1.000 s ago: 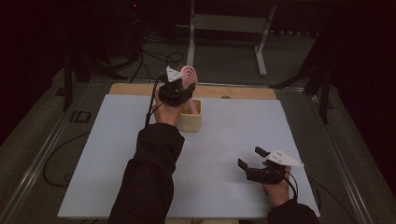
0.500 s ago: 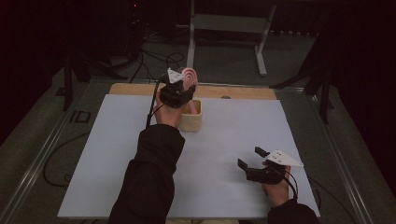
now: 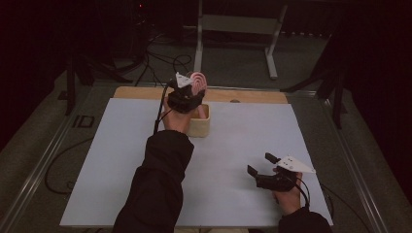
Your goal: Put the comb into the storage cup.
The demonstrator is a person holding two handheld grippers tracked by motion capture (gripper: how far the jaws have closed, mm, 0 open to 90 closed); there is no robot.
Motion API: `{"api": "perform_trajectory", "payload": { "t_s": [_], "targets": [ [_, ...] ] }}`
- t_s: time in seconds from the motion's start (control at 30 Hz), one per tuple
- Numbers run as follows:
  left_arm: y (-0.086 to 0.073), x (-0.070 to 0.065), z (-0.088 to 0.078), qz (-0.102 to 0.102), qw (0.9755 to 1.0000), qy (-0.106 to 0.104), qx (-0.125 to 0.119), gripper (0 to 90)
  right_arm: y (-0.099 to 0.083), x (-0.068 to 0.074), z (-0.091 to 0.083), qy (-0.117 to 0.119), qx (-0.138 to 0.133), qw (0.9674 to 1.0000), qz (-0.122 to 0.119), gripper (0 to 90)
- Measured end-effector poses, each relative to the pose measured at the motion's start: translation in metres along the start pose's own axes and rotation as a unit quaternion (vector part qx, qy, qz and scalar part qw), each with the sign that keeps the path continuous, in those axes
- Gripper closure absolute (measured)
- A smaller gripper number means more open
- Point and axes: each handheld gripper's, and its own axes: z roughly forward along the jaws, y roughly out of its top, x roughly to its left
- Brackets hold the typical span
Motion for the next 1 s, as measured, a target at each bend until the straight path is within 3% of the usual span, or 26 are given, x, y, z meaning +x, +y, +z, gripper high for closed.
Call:
{"api": "perform_trajectory", "payload": {
  "t_s": [0.53, 1.0],
  "targets": [
    [-0.018, 0.009, 0.004, -0.028, 0.9996, 0.001, 0.008, 63.8, -0.001, 0.0, 0.001, -0.001, 0.002, 1.0, -0.001, 9.2],
    [-0.025, 0.001, 0.012, -0.018, 0.9996, -0.007, 0.021, 63.6, -0.001, -0.001, 0.001, 0.0, 0.002, 1.0, 0.0, 9.2]
  ]
}}
